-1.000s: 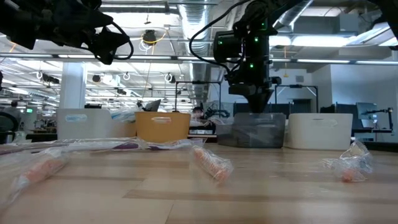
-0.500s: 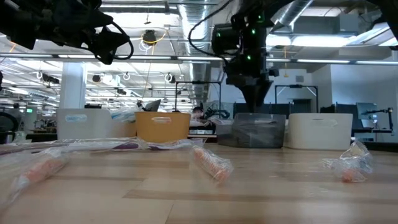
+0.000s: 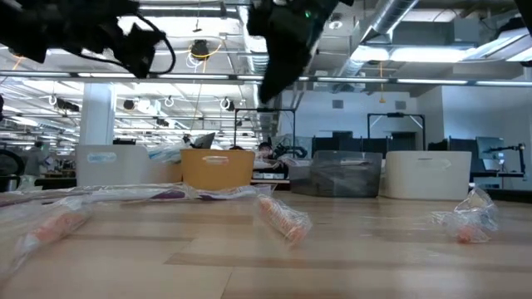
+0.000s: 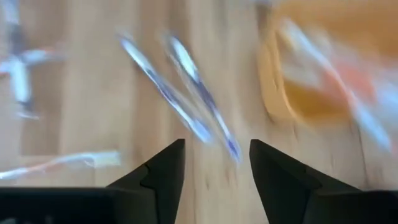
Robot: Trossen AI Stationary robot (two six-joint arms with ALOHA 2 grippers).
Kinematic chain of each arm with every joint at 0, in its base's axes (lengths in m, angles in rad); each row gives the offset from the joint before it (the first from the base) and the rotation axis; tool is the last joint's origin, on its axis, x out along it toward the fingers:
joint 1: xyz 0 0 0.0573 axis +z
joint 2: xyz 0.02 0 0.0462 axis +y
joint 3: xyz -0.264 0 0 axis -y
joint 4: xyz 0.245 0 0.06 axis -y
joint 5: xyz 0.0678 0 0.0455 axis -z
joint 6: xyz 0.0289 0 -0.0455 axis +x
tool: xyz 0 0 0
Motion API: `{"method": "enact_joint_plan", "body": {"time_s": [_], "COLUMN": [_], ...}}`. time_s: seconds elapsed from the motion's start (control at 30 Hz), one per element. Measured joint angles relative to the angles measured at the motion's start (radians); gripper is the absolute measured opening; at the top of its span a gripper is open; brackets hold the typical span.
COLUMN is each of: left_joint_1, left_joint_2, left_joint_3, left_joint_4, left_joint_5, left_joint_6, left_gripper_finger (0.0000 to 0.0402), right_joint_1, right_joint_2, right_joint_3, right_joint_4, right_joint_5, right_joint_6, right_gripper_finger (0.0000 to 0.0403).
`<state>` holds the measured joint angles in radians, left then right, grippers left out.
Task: Pick & Place Toothbrushes
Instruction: Put the violet toothbrush into the gray bin
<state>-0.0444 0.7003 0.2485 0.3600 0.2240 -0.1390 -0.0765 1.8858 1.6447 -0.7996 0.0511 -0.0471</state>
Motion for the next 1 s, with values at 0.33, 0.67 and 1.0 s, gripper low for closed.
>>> {"method": "enact_joint_plan", "body": {"time_s": [0.33, 0.67, 1.0], "left_joint_1": [0.0, 0.0, 0.001], "left_joint_2": [-0.199, -0.184, -0.163], "left_joint_3": [0.0, 0.002, 0.001], "left_joint_4": [-0.002, -0.018, -0.016], "left_joint_5": [0.099, 0.099, 0.097], "left_joint_6": [-0.026, -0.024, -0.014], "left_gripper_finger": [0.0218, 0.0218, 0.0218], "right_joint_1": [0.096, 0.094, 0.132], "right_joint_2": [0.007, 0.24, 0.42], "right_joint_3": [0.0, 0.028, 0.219], "right_joint_4": [0.245, 0.394, 0.228], "right_joint_5": [-0.002, 0.001, -0.005], "right_joint_6": [-0.173, -0.259, -0.267], "right_gripper_finger": [0.0162, 0.019, 0.0234]}}
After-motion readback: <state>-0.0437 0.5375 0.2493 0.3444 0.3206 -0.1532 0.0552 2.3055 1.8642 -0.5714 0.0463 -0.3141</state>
